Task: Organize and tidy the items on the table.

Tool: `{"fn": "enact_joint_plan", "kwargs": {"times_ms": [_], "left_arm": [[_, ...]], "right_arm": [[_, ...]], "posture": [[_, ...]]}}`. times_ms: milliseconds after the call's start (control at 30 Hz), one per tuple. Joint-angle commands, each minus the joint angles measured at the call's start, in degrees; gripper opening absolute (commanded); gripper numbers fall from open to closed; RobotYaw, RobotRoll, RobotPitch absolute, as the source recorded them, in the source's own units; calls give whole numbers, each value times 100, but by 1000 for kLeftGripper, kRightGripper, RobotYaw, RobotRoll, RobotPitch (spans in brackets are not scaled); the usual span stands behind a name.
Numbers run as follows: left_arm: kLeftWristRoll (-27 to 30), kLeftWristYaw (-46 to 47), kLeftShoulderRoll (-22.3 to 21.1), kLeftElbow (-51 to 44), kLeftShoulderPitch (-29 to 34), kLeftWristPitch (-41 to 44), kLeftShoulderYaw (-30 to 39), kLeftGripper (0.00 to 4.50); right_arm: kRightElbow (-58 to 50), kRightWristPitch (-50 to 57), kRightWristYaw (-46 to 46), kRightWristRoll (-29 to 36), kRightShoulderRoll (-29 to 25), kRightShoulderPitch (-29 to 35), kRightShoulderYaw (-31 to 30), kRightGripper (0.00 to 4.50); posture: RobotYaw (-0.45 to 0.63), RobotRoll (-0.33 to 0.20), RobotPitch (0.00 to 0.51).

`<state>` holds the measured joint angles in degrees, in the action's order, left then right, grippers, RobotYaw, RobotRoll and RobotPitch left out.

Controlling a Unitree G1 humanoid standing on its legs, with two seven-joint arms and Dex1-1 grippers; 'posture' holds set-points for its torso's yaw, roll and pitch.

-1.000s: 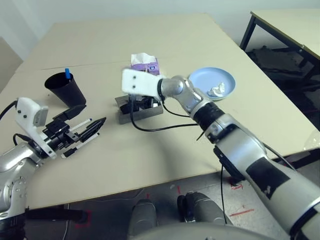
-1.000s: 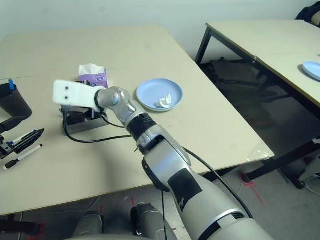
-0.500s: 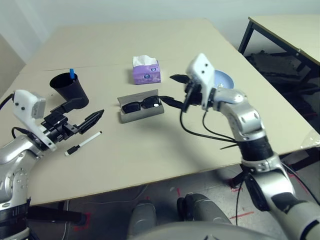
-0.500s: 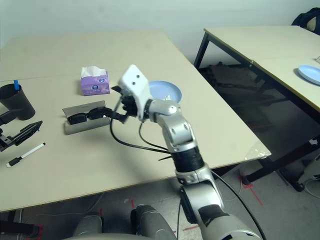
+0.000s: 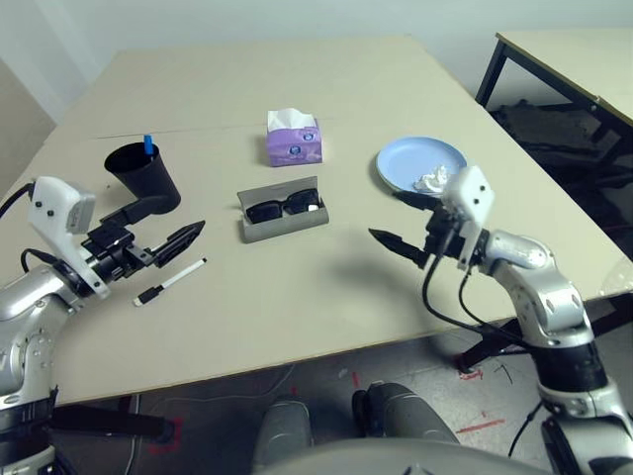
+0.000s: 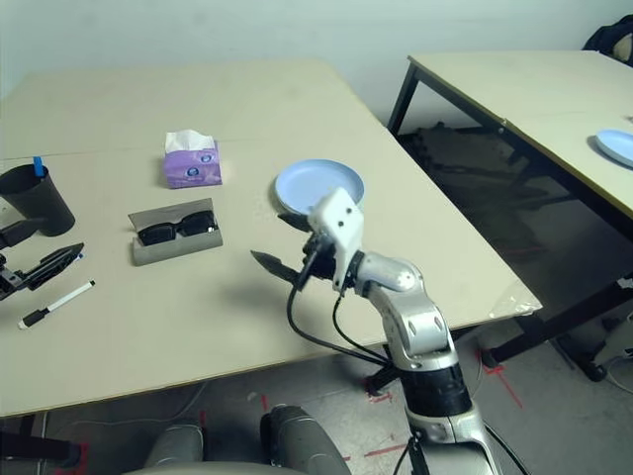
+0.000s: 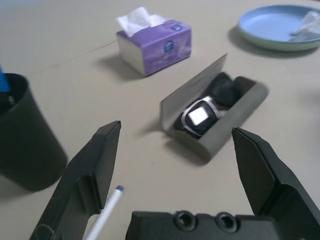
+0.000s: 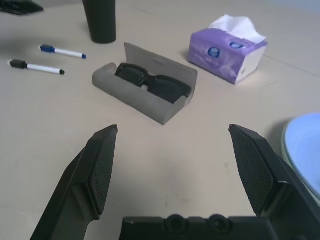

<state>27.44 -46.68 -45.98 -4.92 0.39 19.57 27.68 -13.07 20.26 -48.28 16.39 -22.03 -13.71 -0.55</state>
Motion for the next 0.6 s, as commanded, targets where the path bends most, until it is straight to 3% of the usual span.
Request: {"fn": "enact_joint_plan", "kwargs": {"times_ms": [33,233,367,600], "left_arm": [[-477,272,-85,422,-346,-88,-355,4500],[-1105,755,30,1218,-1238,-77,-964,4500],[-1355,992,204,1715,-1848,-78,-1297,3260],[-1786,1199,504,2549,-2659,-275,-1765,656]], "right_arm": [[54,-420,-146,182,-105,141,109,4462],[-131,-928,-469,111,-319,507,-268,4462],[-264,-902,-390,214,-319,567,-298,4500],[-364,-969,-476,153,-497,638,-396,4500]], "posture": [[-4,0,88],[-26,0,88],[-46,0,88],[-70,0,87]]}}
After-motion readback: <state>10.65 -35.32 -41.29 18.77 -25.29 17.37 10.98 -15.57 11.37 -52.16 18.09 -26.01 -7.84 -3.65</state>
